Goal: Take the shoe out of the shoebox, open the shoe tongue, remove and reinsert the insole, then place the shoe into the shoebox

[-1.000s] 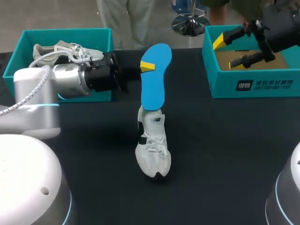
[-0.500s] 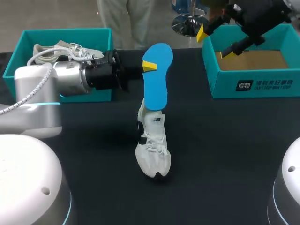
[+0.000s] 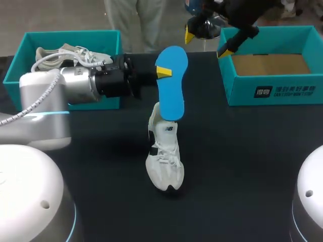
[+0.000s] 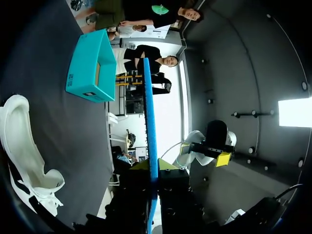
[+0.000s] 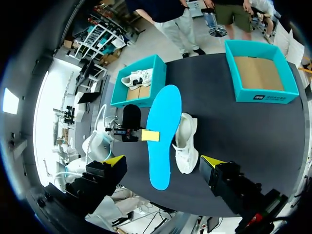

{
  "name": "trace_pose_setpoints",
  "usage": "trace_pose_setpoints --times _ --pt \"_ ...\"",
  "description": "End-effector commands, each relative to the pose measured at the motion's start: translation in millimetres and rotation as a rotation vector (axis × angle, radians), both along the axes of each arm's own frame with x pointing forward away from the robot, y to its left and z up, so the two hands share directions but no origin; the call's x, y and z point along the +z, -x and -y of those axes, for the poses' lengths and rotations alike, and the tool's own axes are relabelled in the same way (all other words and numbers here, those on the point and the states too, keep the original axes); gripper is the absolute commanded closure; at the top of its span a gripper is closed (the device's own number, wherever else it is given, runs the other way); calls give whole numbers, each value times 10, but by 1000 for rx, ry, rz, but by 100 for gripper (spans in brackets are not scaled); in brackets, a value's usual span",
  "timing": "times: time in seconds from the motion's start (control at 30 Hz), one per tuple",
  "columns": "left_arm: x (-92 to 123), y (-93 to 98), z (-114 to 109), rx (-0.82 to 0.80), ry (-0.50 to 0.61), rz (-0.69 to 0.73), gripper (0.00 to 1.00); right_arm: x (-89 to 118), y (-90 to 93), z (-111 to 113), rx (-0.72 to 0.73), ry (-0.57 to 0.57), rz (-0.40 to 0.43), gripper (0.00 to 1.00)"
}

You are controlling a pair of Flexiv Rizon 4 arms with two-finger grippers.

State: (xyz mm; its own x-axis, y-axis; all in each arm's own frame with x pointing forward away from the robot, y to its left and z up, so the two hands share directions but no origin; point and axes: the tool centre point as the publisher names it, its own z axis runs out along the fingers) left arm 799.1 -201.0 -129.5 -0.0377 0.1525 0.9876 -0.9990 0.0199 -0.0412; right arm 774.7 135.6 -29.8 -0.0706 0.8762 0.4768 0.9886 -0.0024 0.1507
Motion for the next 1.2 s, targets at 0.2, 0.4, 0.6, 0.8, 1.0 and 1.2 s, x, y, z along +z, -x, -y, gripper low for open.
trace_pose_setpoints --times 0.2,0.4,0.6,0.8,1.0,1.2 --pt "-28 12 40 14 -12 -5 100 23 -121 -164 -51 405 -30 0" --pt "-47 9 41 25 -16 -7 100 65 -149 -212 -86 440 -32 0" --pt "-53 15 53 28 -19 -9 100 47 -214 -363 -75 462 -23 0" --pt "-50 17 62 22 -21 -6 100 18 -248 -490 -53 481 -21 0" --pt "-51 8 64 25 -21 -5 100 -22 -236 -578 -38 493 -25 0" --pt "-49 6 61 22 -23 -4 100 -39 -226 -581 -41 481 -30 0"
